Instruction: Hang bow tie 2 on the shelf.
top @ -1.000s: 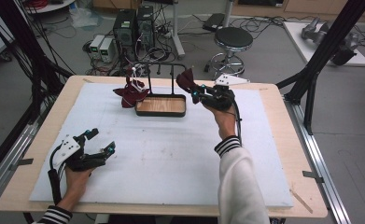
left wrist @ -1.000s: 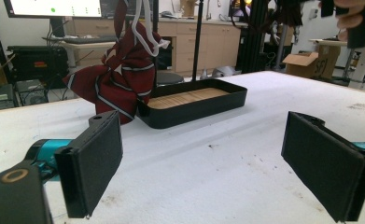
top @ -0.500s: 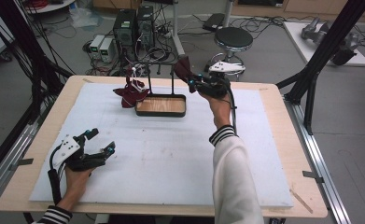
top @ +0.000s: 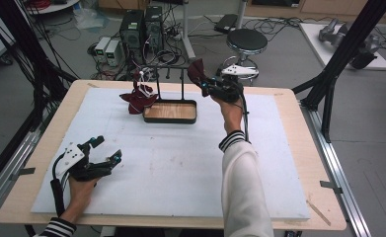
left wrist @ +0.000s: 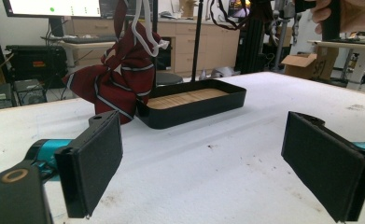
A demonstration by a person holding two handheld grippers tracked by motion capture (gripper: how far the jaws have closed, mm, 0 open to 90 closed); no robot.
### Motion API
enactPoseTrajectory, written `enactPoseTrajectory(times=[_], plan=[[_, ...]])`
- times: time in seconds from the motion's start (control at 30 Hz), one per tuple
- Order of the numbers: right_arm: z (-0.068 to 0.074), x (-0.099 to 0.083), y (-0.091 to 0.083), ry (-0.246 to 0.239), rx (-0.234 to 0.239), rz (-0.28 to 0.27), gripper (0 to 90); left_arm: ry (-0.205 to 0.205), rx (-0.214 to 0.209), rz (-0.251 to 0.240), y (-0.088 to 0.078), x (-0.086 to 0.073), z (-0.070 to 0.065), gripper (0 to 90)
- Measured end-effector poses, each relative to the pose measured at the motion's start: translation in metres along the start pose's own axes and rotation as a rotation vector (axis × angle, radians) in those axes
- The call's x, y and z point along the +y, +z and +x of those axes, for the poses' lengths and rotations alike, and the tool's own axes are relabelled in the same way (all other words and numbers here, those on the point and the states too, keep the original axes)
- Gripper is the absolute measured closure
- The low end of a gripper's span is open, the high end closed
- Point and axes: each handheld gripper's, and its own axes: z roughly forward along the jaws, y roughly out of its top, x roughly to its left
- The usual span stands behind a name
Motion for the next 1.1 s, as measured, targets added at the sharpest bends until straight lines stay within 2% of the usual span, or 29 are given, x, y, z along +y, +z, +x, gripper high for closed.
enactPoseTrajectory(times=[0.3, 0.43, 0.5, 0.6, 0.77, 0.9, 1.1], plan=[[-0.003, -0.002, 0.0, 0.017, -0.04, 0.021, 71.0, -0.002, 0.001, -0.004, 0.0, 0.0, 0.0, 13.0], [-0.003, -0.003, 0.001, 0.006, -0.046, 0.031, 67.6, 0.003, 0.0, -0.003, 0.0, 0.0, 0.0, 12.9], [-0.004, -0.003, 0.001, 0.002, -0.053, 0.041, 61.0, 0.003, -0.001, -0.004, 0.0, 0.0, 0.0, 12.9], [-0.004, -0.004, 0.002, -0.002, -0.078, 0.055, 44.9, 0.003, -0.001, -0.003, 0.0, 0.0, 0.0, 13.0], [-0.004, -0.005, 0.001, -0.011, -0.139, 0.083, 22.0, 0.003, 0.0, -0.003, 0.0, 0.0, 0.0, 12.9], [-0.004, -0.004, -0.003, -0.027, -0.151, 0.095, 12.2, 0.005, 0.0, -0.002, 0.0, 0.0, 0.0, 12.9], [-0.001, 0.001, -0.013, -0.077, -0.132, 0.088, 11.5, 0.005, 0.001, -0.002, 0.0, 0.0, 0.0, 13.0]])
